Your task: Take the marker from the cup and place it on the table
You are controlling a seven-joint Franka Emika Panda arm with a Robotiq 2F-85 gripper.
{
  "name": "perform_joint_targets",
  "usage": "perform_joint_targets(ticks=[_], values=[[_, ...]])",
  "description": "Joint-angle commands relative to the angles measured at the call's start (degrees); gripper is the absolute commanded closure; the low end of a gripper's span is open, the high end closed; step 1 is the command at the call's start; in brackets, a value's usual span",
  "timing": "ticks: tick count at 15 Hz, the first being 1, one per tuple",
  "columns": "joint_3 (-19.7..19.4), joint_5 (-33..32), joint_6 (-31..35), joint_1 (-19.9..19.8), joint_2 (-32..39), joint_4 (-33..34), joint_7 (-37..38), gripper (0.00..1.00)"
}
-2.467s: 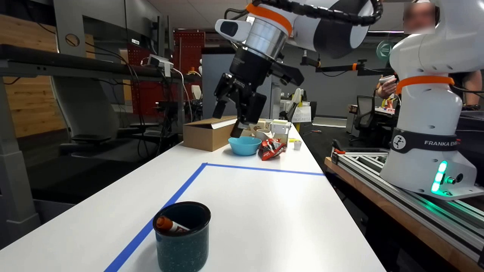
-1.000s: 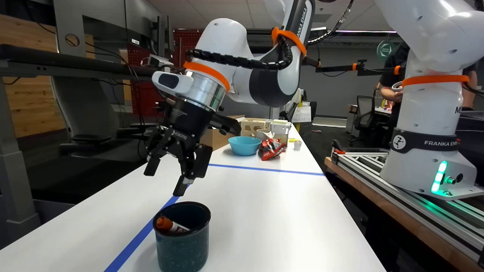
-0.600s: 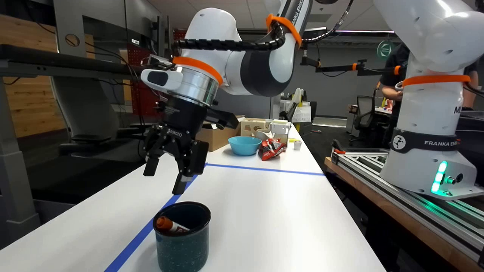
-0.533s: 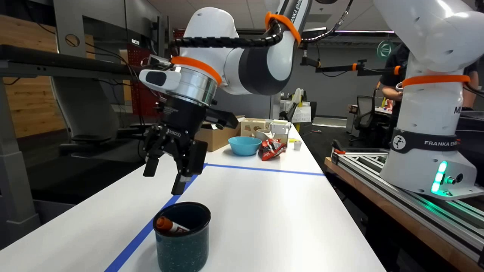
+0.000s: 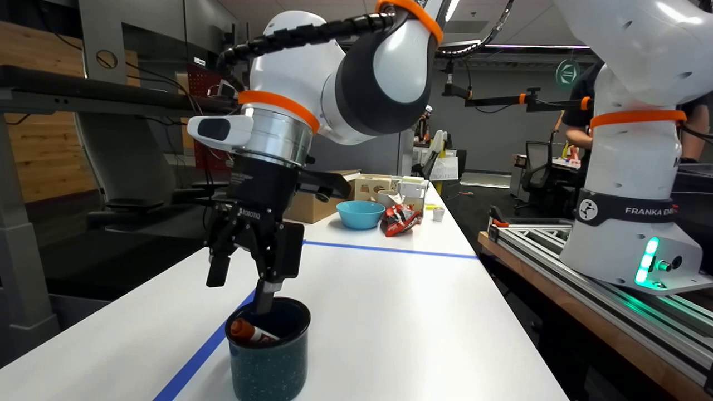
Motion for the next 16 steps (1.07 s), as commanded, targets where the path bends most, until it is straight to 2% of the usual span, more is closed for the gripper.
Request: perform_joint_targets(ticks=[1, 10, 11, 13, 14, 16], values=[[-2.76, 5.29, -2.11, 4.06, -1.84, 0.37, -2.84, 0.00], [-7.47, 10.69, -4.21, 8.52, -2.59, -0.08, -3.90, 0.00], [-7.97, 10.82, -4.43, 9.07, -2.65, 0.05, -3.94, 0.07], [-8.69, 10.84, -4.53, 10.05, -2.46, 0.36, -4.04, 0.31], [-9.07, 10.78, -4.70, 10.51, -2.59, 0.37, -3.99, 0.30], [-9.42, 10.91, -4.86, 11.08, -2.50, 0.52, -4.12, 0.46]])
